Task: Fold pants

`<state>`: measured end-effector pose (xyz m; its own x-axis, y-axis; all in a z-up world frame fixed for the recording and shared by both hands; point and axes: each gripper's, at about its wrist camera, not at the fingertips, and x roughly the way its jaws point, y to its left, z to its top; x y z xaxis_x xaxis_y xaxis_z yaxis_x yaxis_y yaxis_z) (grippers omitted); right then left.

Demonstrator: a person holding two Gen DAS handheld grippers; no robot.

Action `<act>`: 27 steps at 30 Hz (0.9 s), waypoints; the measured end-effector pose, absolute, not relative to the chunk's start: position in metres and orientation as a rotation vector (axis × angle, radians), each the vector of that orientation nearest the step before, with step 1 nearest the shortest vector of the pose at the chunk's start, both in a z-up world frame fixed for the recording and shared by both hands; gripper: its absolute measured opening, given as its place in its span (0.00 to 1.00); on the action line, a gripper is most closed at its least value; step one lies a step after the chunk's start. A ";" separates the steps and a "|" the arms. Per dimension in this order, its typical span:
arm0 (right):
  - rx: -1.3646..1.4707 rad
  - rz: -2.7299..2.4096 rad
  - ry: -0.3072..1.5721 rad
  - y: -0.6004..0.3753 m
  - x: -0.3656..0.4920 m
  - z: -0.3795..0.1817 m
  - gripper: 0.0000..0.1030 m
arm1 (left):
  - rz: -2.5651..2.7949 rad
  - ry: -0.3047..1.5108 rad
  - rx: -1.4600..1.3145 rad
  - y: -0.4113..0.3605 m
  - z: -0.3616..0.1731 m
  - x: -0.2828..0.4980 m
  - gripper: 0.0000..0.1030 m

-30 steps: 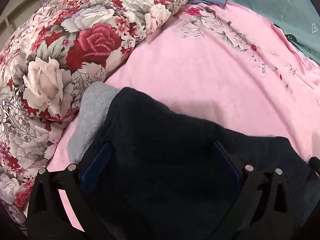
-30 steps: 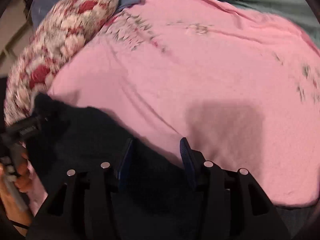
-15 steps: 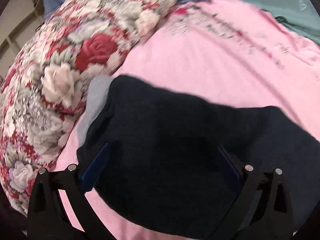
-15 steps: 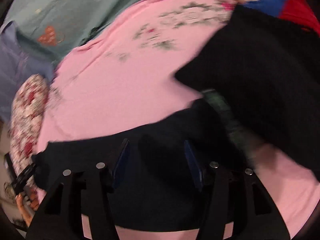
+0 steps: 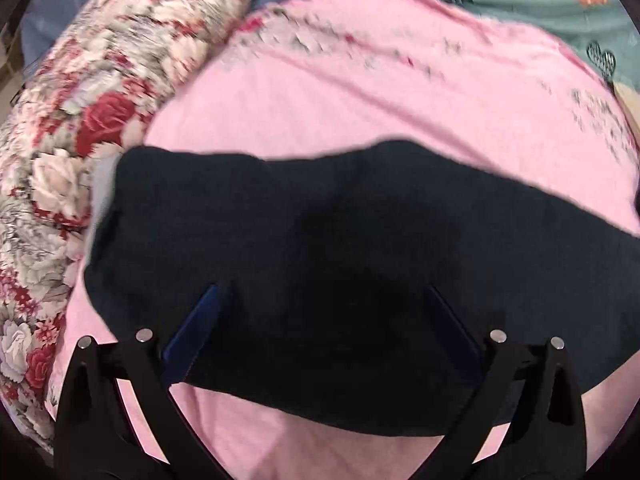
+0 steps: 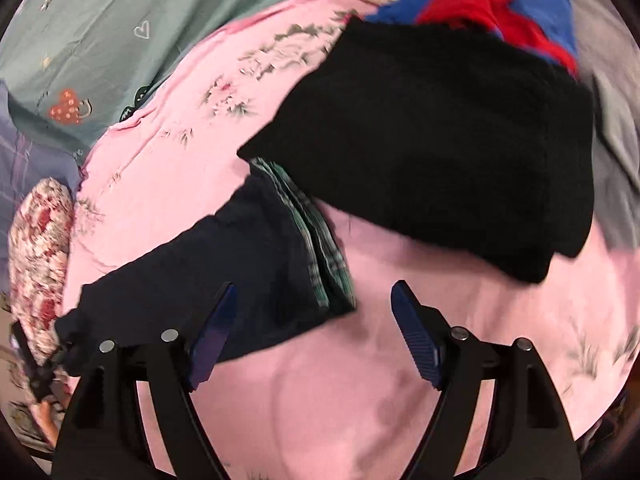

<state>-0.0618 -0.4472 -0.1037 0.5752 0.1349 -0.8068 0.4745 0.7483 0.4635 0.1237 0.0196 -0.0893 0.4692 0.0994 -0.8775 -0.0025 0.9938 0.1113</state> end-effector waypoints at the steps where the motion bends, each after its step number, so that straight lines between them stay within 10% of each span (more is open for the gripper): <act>1: 0.733 -0.200 0.972 -0.446 -0.062 -0.108 0.77 | 0.061 1.103 0.090 0.021 -0.095 0.126 0.98; 12: 0.848 -0.148 0.902 -0.441 -0.040 -0.118 0.75 | 0.022 1.111 0.037 0.029 -0.098 0.122 0.98; 15: 0.863 -0.138 0.920 -0.438 -0.032 -0.122 0.46 | 0.005 1.095 0.042 0.029 -0.101 0.125 0.98; 16: 0.889 -0.120 0.932 -0.439 -0.029 -0.126 0.21 | 0.006 1.100 0.042 0.029 -0.101 0.126 0.98; 27: 0.642 0.128 0.812 -0.333 0.020 -0.020 0.18 | -0.026 1.074 -0.130 0.063 -0.065 0.111 0.98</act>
